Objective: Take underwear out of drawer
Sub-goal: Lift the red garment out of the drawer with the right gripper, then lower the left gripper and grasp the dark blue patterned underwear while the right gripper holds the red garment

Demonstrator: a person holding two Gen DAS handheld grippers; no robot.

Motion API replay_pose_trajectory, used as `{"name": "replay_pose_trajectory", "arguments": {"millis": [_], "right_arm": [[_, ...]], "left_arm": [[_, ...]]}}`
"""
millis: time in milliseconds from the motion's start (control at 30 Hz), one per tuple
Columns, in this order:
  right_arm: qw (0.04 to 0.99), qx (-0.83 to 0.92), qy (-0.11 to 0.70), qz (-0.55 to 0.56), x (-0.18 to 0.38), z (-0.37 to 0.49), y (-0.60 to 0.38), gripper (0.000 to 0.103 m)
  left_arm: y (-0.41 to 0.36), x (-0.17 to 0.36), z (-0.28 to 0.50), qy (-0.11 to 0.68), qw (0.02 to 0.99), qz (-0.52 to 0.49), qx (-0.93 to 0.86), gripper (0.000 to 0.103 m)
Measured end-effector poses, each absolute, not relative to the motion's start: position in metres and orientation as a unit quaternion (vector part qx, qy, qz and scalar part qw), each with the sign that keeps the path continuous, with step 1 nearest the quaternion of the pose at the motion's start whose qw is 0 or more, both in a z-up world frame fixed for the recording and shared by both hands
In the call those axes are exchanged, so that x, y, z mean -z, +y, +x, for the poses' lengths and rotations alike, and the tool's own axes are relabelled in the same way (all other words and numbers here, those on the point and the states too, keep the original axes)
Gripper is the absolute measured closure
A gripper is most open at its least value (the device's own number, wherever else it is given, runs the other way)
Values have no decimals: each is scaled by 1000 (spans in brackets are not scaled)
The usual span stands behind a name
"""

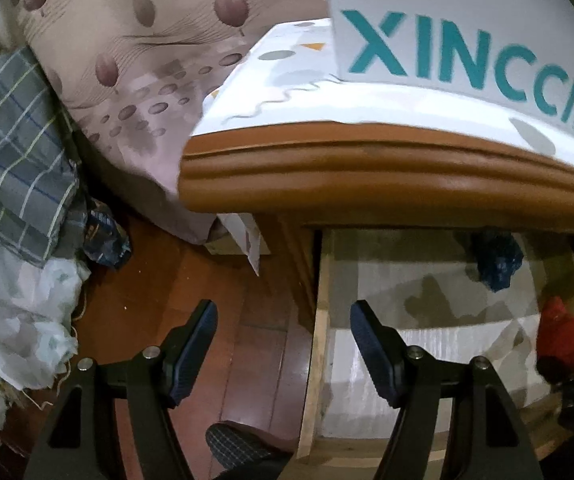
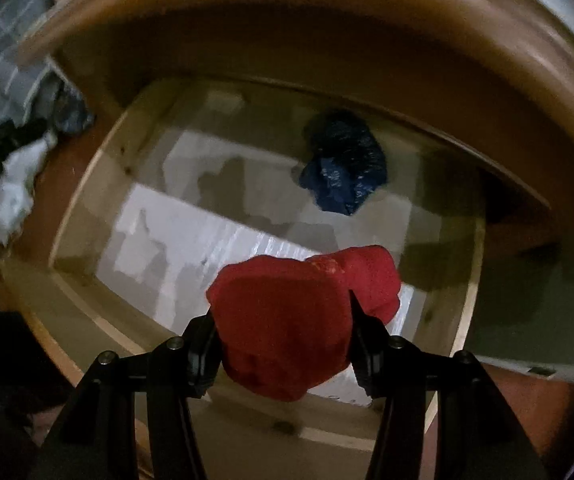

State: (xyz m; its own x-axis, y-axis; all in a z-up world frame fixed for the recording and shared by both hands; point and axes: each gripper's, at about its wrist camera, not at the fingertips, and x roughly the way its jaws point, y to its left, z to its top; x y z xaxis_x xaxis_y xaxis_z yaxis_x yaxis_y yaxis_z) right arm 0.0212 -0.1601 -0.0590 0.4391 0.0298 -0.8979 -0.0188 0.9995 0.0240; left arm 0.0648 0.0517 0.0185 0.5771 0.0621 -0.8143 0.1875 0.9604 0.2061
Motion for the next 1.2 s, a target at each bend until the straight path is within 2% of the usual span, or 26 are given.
{"name": "replay_pose_trajectory", "arguments": {"millis": [167,633,1000,1200], "right_arm": [[866,-7,497,52,62,7,-163,53],[884,3,458,97,58,-6,-181,52],[901,22,414,126,39,-28,-214,52],[907,30,393,149,30,-33,-232,52]], "left_arm": [[38,-10,62,457,872,167,43,32],[-5,15,45,424,857,287,54,32],[-40,40,15,317,819,471,83,32],[-57,53,-1,223,778,574,125,32]]}}
